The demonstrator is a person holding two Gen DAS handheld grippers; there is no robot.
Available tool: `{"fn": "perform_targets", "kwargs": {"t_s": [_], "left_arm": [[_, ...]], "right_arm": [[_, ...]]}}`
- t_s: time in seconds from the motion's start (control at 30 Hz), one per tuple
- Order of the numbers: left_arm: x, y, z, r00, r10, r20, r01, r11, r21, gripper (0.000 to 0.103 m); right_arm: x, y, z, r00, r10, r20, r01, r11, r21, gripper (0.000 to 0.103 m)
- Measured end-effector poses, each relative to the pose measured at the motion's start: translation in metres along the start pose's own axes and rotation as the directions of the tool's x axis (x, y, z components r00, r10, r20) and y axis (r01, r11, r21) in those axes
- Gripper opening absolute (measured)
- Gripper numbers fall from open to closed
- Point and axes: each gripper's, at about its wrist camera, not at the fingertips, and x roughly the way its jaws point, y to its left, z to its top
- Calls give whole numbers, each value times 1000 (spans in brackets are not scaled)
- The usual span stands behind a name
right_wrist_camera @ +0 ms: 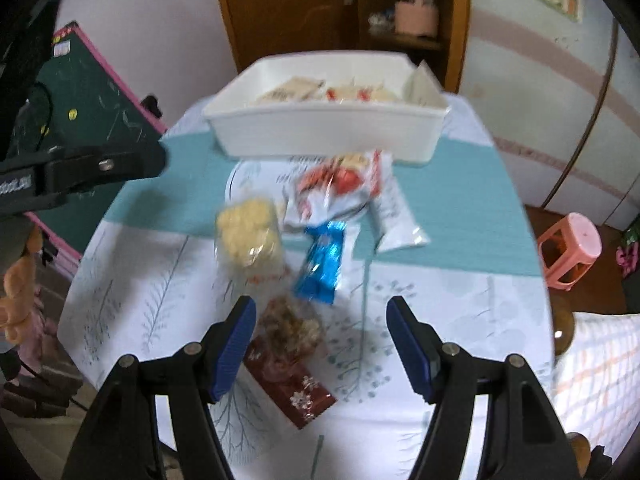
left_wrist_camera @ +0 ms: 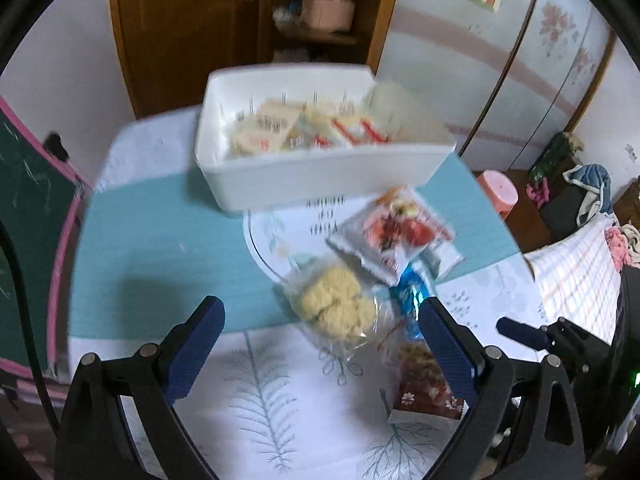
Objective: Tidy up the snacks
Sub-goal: 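Reach both tools back down to the remaining snacks on the table, then grasp the clear bread bag with the left tool while the right tool grasps the nut bag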
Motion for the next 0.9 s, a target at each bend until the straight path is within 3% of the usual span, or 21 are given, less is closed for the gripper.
{"fn": "perform_targets", "kwargs": {"t_s": [0.27, 0.37, 0.4, 0.6, 0.77, 0.9], "left_arm": [[70, -3, -2, 989, -14, -148, 5, 998, -64, 97], [91, -2, 1, 981, -22, -191, 2, 995, -101, 97], [97, -1, 2, 978, -23, -206, -1, 993, -116, 97], [127, 1, 3, 962, -21, -272, -28, 984, -176, 97], [134, -9, 2, 963, 45, -265, -78, 990, -116, 97], [127, -17, -1, 969, 84, -231, -103, 992, -69, 71]], "right_arm": [[48, 19, -10, 994, 29, -103, -37, 996, -82, 67], [59, 20, -10, 990, 44, -131, -56, 994, -92, 50], [62, 19, -11, 989, 51, -137, -64, 994, -90, 49], [64, 9, -17, 987, 91, -132, -98, 994, -51, 47], [66, 10, -23, 993, 60, -98, -69, 993, -92, 46], [65, 17, -28, 996, 38, -84, -47, 994, -100, 46]]}}
